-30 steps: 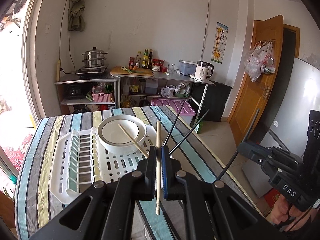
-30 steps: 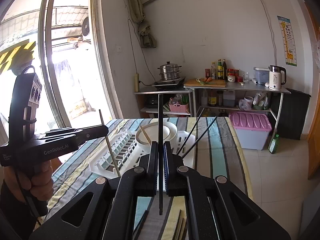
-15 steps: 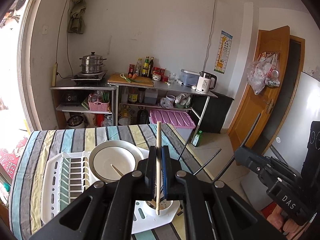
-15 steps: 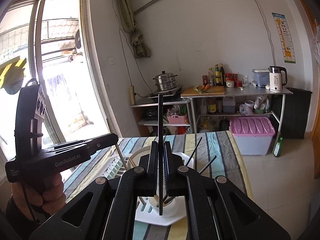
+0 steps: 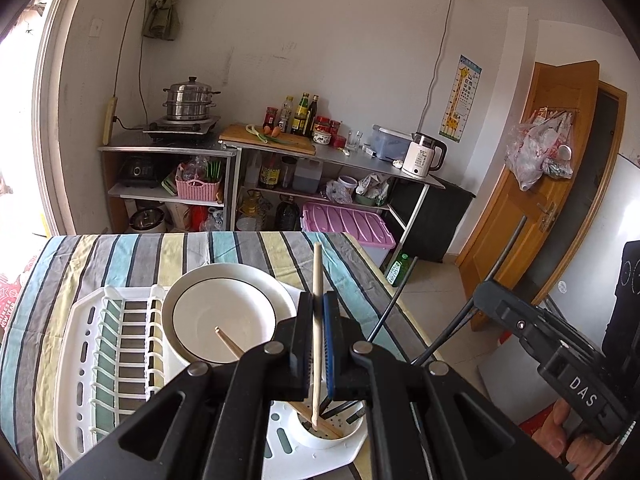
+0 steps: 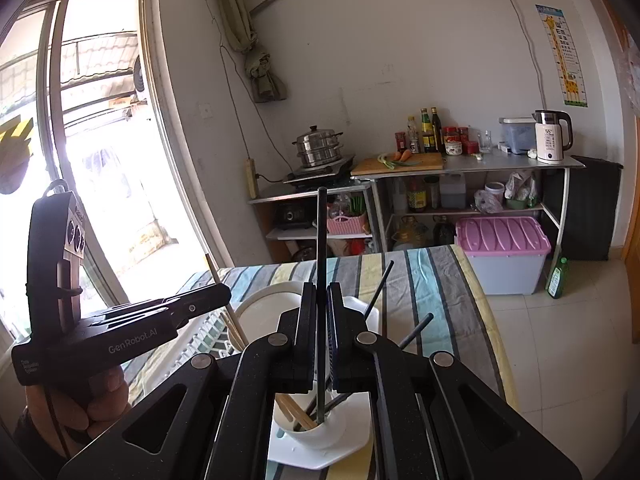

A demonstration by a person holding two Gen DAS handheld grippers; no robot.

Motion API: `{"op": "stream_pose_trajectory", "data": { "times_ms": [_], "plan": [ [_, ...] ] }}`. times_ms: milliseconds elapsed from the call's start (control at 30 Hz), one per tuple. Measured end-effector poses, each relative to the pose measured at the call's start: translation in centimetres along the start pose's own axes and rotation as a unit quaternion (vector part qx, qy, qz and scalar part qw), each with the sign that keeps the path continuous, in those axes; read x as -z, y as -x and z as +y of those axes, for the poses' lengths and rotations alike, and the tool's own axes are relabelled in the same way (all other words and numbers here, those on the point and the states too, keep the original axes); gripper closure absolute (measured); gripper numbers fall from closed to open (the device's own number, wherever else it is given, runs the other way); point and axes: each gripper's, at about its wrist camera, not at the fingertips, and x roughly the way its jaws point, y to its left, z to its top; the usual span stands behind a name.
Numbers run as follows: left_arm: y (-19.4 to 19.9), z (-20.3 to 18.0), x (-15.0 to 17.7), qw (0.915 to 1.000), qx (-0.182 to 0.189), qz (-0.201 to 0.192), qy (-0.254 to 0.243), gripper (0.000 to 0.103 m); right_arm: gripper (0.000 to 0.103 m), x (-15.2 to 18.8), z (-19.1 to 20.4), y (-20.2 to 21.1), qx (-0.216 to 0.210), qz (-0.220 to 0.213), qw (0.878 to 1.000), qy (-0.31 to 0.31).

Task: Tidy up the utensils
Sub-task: 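Lower both chopsticks into the white cup and open both tools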

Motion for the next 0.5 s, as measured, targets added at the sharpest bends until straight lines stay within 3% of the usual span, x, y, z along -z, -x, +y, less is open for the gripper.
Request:
{"op": "stream_pose_trajectory", "data": {
  "times_ms": [267, 500],
  "plan": [
    [-2.4, 1.5, 2.3, 0.9993, -0.012, 0.03, 0.015, 0.098, 0.098, 1.9, -1.4, -2.3, 0.01, 0.033, 0.999, -0.012],
    [-3.0, 2.0, 3.0, 0.999, -0.022, 0.034, 0.018, 0.097, 0.098, 2.1, -2.0, -2.8, 0.02, 0.039, 0.999, -0.013]
  ]
}}
